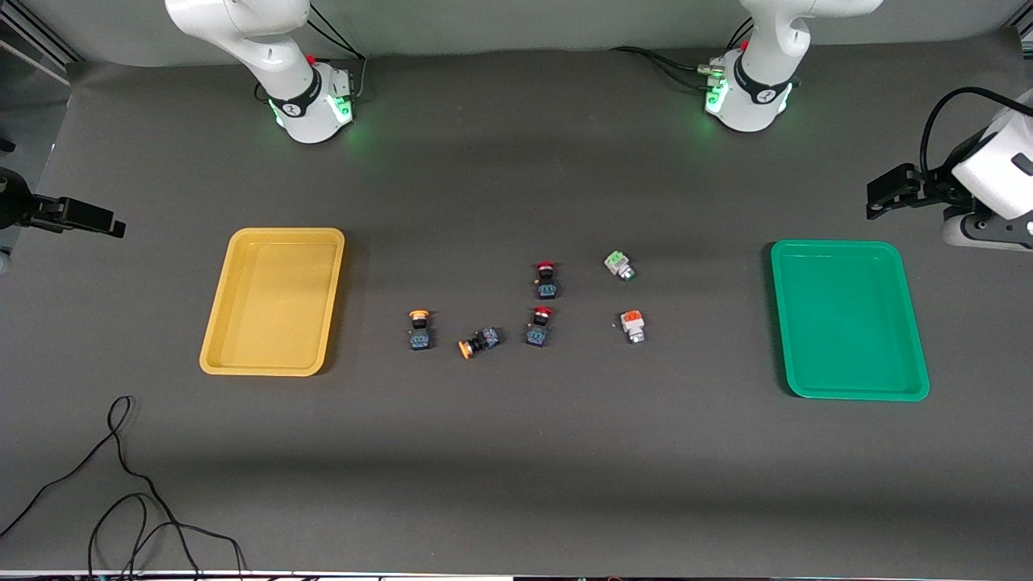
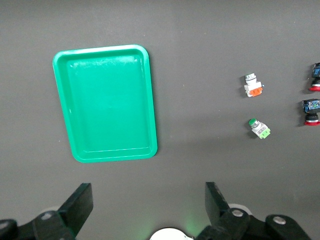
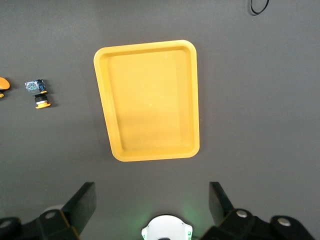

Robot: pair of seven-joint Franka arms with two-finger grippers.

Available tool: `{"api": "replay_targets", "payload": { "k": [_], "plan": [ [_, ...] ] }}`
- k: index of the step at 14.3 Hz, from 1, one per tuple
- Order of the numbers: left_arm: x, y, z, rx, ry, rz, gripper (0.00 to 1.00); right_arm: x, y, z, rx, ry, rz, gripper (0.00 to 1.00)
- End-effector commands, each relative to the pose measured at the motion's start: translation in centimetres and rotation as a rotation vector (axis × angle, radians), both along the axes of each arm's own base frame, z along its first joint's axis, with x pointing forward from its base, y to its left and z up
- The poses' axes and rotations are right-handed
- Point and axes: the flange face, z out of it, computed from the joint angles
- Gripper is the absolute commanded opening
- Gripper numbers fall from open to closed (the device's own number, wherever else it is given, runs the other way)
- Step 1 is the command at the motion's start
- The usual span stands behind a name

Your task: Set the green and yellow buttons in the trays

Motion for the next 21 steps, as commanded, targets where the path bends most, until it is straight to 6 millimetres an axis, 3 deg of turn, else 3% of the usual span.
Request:
{"api": "replay_targets", "payload": {
  "k": [1,3,12,15,17,19,21],
  "plan": [
    [0.0,0.0,0.6,0.005,-0.012,-0.014,1.0,0.3,0.7,-0.3,-0.005,-0.008,0.029,1.0],
    [0.0,-0.1,0.6,0.005,-0.012,-0.016,1.0,0.8,1.9,-0.5,-0.011,-0.006,0.051,1.0],
    [-0.1,0.1,0.3,0.0,-0.004,-0.01,1.0,0.1,2.0,0.1,0.007,0.009,0.049,1.0],
    [0.0,0.2,-1.1,-0.001,0.012,0.008,1.0,0.4,5.7,0.1,0.039,0.002,0.089,1.0],
    [-0.4,-0.4,-2.8,0.0,0.028,0.014,1.0,1.0,7.9,-0.4,0.076,-0.006,0.018,1.0],
    [-1.1,-2.7,-4.9,0.001,0.049,0.061,1.0,1.9,12.9,-1.5,0.054,-0.008,-0.037,1.0],
    [-2.0,-6.6,-6.5,0.006,0.048,0.128,1.0,2.6,18.7,-4.4,0.021,0.01,-0.053,1.0]
  ]
}}
